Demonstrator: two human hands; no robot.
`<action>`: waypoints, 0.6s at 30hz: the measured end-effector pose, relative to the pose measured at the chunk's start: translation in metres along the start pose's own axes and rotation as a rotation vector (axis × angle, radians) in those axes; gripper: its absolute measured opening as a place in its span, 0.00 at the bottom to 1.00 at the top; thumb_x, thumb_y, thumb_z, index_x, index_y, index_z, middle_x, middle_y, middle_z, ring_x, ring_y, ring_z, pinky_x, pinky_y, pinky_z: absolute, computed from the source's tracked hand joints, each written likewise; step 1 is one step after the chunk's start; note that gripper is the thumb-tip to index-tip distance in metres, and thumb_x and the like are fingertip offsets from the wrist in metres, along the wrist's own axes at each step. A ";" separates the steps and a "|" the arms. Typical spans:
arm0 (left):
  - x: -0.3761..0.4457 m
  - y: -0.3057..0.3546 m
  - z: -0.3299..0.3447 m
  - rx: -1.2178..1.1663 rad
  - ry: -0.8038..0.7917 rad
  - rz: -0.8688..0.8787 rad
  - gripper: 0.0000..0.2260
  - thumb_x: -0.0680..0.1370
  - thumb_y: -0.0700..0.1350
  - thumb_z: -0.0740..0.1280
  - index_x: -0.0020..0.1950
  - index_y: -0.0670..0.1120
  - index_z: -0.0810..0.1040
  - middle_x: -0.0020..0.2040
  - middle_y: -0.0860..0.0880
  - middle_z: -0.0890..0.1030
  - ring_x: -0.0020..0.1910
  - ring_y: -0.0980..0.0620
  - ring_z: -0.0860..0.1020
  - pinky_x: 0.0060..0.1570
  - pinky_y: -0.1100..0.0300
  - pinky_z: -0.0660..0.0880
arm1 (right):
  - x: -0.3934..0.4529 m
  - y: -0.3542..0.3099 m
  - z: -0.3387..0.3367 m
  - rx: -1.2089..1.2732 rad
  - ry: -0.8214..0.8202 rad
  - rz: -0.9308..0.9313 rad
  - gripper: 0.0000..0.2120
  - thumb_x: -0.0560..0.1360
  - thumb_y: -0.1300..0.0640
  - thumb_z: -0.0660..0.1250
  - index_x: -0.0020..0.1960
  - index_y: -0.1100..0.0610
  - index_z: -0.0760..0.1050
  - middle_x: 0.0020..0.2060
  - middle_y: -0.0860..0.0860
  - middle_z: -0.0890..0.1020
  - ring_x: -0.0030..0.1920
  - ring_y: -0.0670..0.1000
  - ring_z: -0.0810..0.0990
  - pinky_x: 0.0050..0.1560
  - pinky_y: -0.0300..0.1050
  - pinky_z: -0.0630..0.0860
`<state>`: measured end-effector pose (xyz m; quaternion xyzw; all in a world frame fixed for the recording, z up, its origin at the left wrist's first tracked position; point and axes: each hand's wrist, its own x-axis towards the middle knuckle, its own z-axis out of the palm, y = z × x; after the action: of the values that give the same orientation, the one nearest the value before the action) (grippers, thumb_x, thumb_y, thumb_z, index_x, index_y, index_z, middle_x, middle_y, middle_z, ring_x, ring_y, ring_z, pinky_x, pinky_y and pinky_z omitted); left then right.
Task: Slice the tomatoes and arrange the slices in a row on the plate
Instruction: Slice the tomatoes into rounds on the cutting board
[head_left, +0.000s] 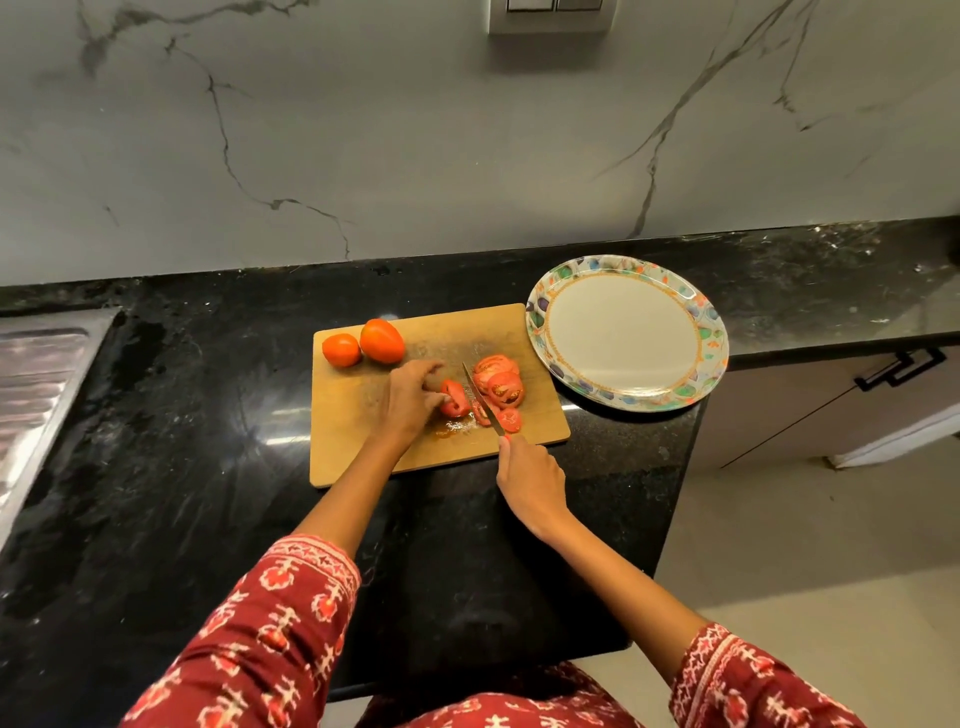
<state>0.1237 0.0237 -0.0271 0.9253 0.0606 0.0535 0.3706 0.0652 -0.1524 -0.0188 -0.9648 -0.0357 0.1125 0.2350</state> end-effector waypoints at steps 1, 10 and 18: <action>0.000 0.000 0.001 -0.011 0.022 -0.036 0.22 0.69 0.35 0.73 0.62 0.40 0.75 0.55 0.41 0.79 0.52 0.46 0.79 0.54 0.56 0.74 | 0.002 0.001 -0.001 -0.001 0.011 0.007 0.18 0.83 0.51 0.49 0.56 0.61 0.73 0.49 0.58 0.81 0.51 0.60 0.80 0.44 0.49 0.70; -0.008 0.005 0.020 0.025 -0.041 -0.150 0.10 0.66 0.42 0.77 0.41 0.39 0.81 0.38 0.42 0.81 0.40 0.44 0.79 0.39 0.50 0.75 | 0.013 0.024 -0.009 -0.068 0.126 0.131 0.18 0.83 0.52 0.48 0.59 0.62 0.71 0.50 0.59 0.81 0.51 0.62 0.80 0.46 0.52 0.73; 0.006 0.011 0.041 0.007 -0.003 -0.149 0.11 0.81 0.43 0.57 0.40 0.45 0.73 0.33 0.53 0.73 0.30 0.61 0.70 0.35 0.61 0.67 | 0.026 0.013 -0.009 -0.196 0.059 0.155 0.14 0.83 0.56 0.50 0.59 0.61 0.71 0.52 0.56 0.81 0.53 0.57 0.80 0.47 0.49 0.74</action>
<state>0.1364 -0.0112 -0.0484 0.9196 0.1289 0.0240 0.3703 0.0931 -0.1645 -0.0224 -0.9859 0.0352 0.0977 0.1312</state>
